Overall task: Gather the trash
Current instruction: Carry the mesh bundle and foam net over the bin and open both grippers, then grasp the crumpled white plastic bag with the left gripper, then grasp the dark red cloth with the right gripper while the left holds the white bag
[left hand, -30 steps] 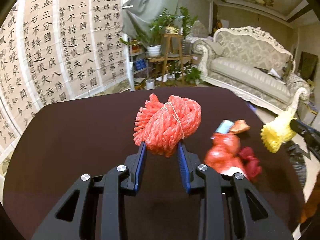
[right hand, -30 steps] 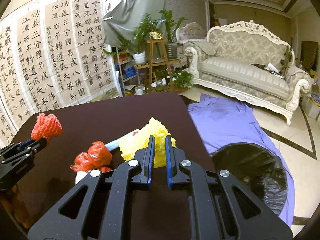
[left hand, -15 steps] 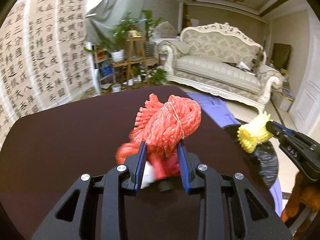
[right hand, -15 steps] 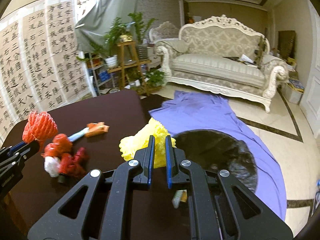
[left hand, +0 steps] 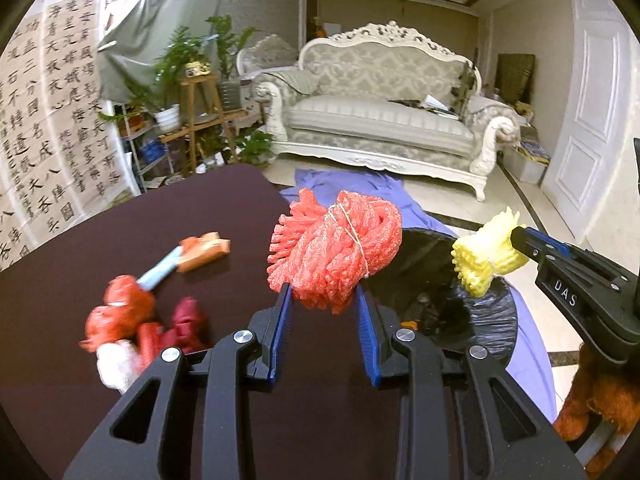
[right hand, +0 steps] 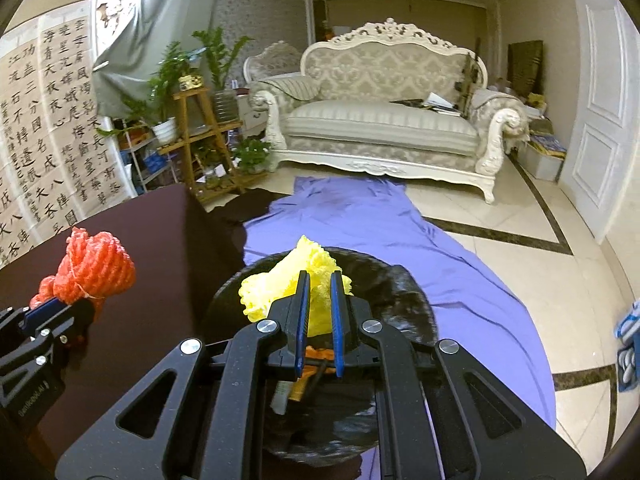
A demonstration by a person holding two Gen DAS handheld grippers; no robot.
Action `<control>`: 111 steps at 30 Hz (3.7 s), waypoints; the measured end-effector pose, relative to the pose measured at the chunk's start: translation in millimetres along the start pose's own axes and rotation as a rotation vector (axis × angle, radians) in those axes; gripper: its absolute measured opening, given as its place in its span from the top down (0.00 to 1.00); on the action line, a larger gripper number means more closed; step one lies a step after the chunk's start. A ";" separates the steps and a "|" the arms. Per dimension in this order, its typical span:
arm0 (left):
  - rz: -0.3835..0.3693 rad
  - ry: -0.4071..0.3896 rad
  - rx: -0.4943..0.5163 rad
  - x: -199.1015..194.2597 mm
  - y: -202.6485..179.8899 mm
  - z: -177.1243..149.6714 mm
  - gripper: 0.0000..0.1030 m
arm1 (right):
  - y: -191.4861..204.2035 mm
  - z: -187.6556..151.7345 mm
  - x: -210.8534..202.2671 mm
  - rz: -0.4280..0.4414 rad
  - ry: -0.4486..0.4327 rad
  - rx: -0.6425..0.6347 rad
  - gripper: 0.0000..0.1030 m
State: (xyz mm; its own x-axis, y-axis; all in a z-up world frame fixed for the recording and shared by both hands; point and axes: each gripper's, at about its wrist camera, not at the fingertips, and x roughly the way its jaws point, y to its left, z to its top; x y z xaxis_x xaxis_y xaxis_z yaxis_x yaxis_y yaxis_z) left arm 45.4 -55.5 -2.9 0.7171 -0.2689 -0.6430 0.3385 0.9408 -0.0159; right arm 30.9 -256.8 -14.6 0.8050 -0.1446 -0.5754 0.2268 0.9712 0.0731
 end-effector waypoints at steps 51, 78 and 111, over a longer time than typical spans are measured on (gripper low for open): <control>0.263 0.040 -0.182 -27.3 83.8 -29.0 0.29 | 62.7 -17.4 13.6 0.134 0.088 -0.087 0.44; 0.207 0.097 -0.244 -31.0 125.4 -62.4 0.75 | 138.7 -31.2 8.0 0.232 0.130 -0.197 0.44; 0.362 0.075 -0.349 -65.7 207.7 -95.4 0.75 | 237.9 -36.5 21.7 0.340 0.200 -0.325 0.53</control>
State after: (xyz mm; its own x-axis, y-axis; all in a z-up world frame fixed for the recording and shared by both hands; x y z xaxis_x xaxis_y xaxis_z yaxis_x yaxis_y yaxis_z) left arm 10.5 177.2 -37.0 0.7010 0.0904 -0.7074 -0.1561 0.9873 -0.0286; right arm 82.3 -22.0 -39.5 0.6756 0.1976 -0.7103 -0.2370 0.9705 0.0446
